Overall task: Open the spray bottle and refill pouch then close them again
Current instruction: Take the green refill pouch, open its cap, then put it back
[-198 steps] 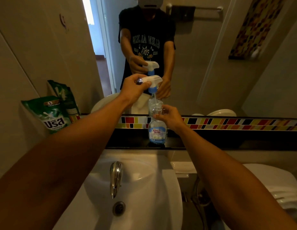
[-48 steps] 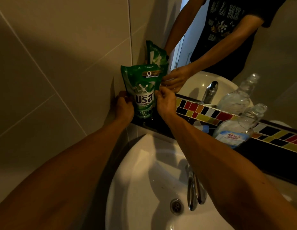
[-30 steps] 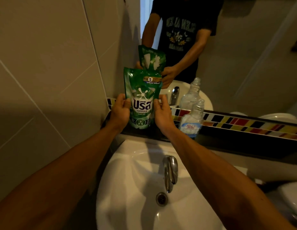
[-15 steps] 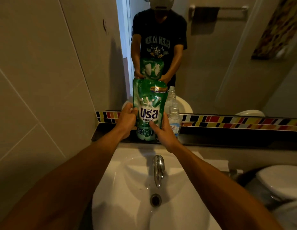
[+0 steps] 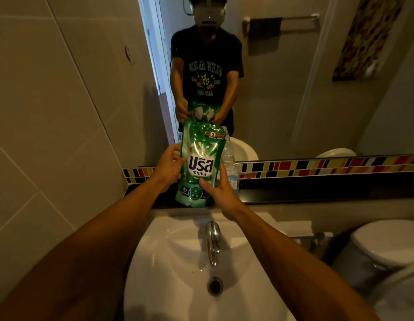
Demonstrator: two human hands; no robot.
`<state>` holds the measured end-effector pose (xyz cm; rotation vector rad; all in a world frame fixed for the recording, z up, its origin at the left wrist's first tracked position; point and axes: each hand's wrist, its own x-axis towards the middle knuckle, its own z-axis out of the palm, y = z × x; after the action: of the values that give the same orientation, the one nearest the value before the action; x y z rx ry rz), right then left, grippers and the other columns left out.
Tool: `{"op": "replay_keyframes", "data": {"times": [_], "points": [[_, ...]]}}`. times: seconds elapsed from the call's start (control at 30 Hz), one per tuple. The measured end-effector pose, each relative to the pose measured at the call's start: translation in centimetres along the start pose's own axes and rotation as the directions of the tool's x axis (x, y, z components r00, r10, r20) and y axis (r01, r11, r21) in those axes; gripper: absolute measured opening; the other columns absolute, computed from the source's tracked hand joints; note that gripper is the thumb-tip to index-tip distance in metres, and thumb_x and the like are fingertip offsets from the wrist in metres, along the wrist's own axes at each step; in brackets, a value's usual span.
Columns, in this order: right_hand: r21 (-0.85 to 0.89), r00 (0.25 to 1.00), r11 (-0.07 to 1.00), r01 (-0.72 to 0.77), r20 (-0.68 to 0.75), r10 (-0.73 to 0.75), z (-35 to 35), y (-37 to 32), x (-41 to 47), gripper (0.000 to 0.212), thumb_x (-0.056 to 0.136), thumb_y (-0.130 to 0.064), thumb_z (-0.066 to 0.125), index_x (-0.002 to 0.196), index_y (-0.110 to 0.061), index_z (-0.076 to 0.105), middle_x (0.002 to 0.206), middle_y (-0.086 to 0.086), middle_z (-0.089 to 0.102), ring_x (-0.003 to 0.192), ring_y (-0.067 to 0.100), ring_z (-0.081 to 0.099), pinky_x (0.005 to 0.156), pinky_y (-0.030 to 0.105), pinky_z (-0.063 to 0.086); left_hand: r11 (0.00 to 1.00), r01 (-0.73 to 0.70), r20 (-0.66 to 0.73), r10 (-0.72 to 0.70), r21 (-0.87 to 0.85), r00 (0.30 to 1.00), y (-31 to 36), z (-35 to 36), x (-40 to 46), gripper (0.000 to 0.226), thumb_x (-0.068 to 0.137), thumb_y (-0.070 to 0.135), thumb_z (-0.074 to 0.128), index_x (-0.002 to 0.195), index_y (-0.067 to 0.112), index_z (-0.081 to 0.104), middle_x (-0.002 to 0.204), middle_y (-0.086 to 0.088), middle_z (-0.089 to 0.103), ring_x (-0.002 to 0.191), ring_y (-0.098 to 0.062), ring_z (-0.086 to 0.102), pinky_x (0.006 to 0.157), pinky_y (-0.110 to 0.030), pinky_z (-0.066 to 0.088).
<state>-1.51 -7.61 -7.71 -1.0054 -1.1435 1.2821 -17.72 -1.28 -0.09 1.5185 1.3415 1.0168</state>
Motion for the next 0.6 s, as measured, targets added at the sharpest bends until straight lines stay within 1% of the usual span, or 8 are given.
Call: {"op": "replay_keyframes", "data": {"times": [0.1,0.17,0.2,0.33,0.4,0.5,0.57,0.6], "points": [[0.003,1.000,1.000,0.015,0.007,-0.015,-0.4,0.2,0.0,0.077,0.099,-0.011,0.067,0.136,-0.065,0.027,0.131,-0.016,0.061,0.113,0.003,0.066,0.082,0.028,0.061,1.000,0.001,-0.008,0.000,0.031,1.000,0.1,0.2,0.0,0.028,0.100,0.012,0.049,0.115,0.036,0.049,0.113,-0.014,0.057,0.097,-0.029,0.063,0.064,-0.040,0.059],[0.021,1.000,1.000,0.023,0.007,-0.023,-0.5,0.4,0.0,0.080,0.100,-0.009,0.066,0.145,-0.059,0.022,0.134,-0.015,0.060,0.113,0.002,0.067,0.082,0.027,0.061,0.999,0.010,-0.004,-0.009,0.042,1.000,0.4,0.5,0.0,0.035,0.100,0.009,0.047,0.121,0.037,0.047,0.115,-0.015,0.056,0.100,-0.031,0.064,0.071,-0.050,0.062],[0.029,1.000,0.999,0.023,0.005,-0.023,-0.6,0.5,0.0,0.082,0.100,-0.009,0.065,0.148,-0.058,0.020,0.135,-0.015,0.060,0.113,0.002,0.067,0.083,0.027,0.062,0.999,0.014,-0.003,-0.014,0.050,1.000,0.5,0.6,0.0,0.039,0.101,0.007,0.046,0.124,0.038,0.046,0.115,-0.015,0.055,0.099,-0.032,0.064,0.069,-0.049,0.062],[0.044,1.000,0.999,0.018,-0.007,-0.018,-0.7,0.7,-0.2,0.082,0.100,-0.011,0.066,0.141,-0.066,0.021,0.135,-0.016,0.061,0.116,0.005,0.068,0.087,0.030,0.062,0.995,0.017,0.009,-0.018,0.102,1.000,0.9,1.0,0.3,0.049,0.100,0.004,0.045,0.135,0.038,0.041,0.107,-0.015,0.058,0.088,-0.025,0.065,0.053,-0.034,0.056],[0.051,1.000,0.999,0.010,-0.007,-0.010,-0.7,0.7,-0.2,0.083,0.101,-0.012,0.066,0.145,-0.064,0.019,0.135,-0.015,0.062,0.117,0.006,0.068,0.088,0.031,0.062,0.991,0.017,0.019,-0.019,0.135,1.000,1.1,1.1,0.4,0.050,0.100,0.002,0.045,0.136,0.037,0.040,0.104,-0.016,0.060,0.080,-0.023,0.065,0.048,-0.031,0.053],[0.055,1.000,0.998,-0.001,-0.012,0.002,-0.6,0.8,-0.2,0.092,0.100,-0.016,0.068,0.159,-0.054,0.009,0.145,-0.005,0.059,0.126,0.017,0.065,0.100,0.047,0.058,0.983,0.002,0.034,-0.008,0.184,0.999,1.7,1.3,0.6,0.050,0.100,0.000,0.044,0.140,0.030,0.038,0.092,-0.010,0.062,0.069,-0.018,0.064,0.042,-0.026,0.050],[0.068,1.000,0.998,-0.009,-0.020,0.011,-0.4,1.0,-0.1,0.095,0.099,-0.017,0.069,0.161,-0.053,0.006,0.149,-0.002,0.058,0.128,0.020,0.064,0.103,0.054,0.056,0.980,-0.007,0.041,-0.001,0.201,0.999,2.1,1.4,0.6,0.049,0.100,-0.003,0.044,0.140,0.026,0.038,0.082,-0.005,0.062,0.060,-0.012,0.063,0.038,-0.020,0.047],[0.075,1.000,0.997,-0.012,-0.025,0.014,-0.3,1.0,-0.1,0.095,0.099,-0.018,0.069,0.160,-0.054,0.007,0.149,-0.002,0.058,0.128,0.020,0.064,0.103,0.055,0.055,0.977,-0.010,0.044,0.001,0.213,0.999,2.3,1.4,0.7,0.049,0.099,-0.004,0.044,0.139,0.025,0.039,0.078,-0.004,0.062,0.055,-0.009,0.063,0.036,-0.020,0.046]]}}
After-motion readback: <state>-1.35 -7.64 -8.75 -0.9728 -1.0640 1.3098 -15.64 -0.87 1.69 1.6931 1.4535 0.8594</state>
